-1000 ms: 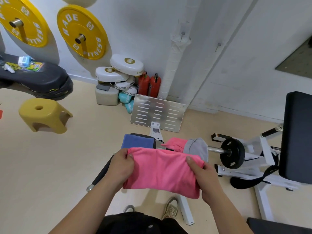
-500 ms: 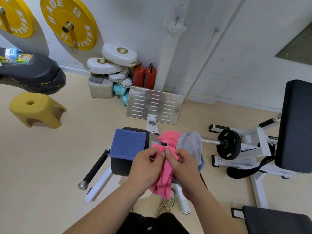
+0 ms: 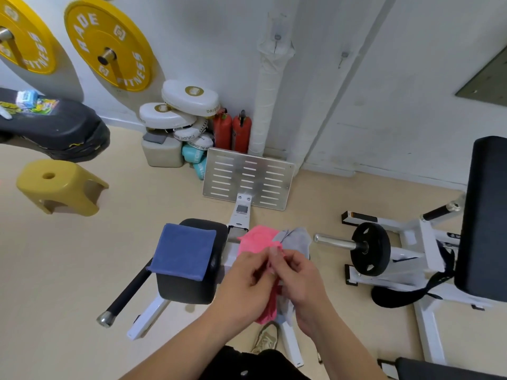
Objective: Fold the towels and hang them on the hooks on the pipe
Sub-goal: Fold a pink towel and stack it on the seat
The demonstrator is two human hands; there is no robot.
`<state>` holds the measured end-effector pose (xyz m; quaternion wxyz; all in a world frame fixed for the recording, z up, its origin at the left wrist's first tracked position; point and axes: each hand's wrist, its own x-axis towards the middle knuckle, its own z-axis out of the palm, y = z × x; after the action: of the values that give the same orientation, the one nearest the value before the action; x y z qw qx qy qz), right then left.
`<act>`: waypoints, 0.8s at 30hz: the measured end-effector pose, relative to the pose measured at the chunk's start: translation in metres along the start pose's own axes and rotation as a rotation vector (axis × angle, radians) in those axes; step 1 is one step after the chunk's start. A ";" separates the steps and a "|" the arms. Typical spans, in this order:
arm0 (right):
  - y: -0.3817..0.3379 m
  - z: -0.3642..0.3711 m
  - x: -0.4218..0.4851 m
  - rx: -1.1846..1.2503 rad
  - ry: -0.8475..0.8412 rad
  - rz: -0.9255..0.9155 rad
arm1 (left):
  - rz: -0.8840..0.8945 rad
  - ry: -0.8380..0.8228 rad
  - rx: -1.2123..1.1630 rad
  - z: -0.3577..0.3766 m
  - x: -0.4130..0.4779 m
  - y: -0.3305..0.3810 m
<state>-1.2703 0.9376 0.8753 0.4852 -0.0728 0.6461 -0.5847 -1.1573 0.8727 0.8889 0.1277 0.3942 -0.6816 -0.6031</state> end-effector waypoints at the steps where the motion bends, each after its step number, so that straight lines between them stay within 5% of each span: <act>1: -0.003 -0.007 0.008 -0.018 0.015 -0.034 | -0.037 -0.026 -0.060 0.004 0.004 0.003; 4: -0.011 -0.032 0.031 -0.165 0.019 -0.086 | -0.169 0.017 -0.239 0.013 0.018 0.005; 8: -0.029 -0.057 0.053 -0.128 -0.138 0.025 | -0.181 0.251 -0.153 0.002 0.038 -0.004; 12: -0.044 -0.056 0.066 -0.078 -0.313 0.115 | -0.291 0.049 -0.352 -0.027 0.056 -0.023; 16: -0.042 -0.035 0.081 -0.129 -0.230 0.112 | -0.305 -0.155 -0.549 -0.060 0.069 -0.027; 24: 0.010 0.056 0.106 -0.365 -0.013 0.159 | -0.509 -0.098 -0.525 -0.141 0.083 -0.076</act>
<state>-1.2805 0.8318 0.8178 0.5128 -0.1122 0.7419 -0.4171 -1.0917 0.7165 0.8275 0.0376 0.4754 -0.3891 -0.7882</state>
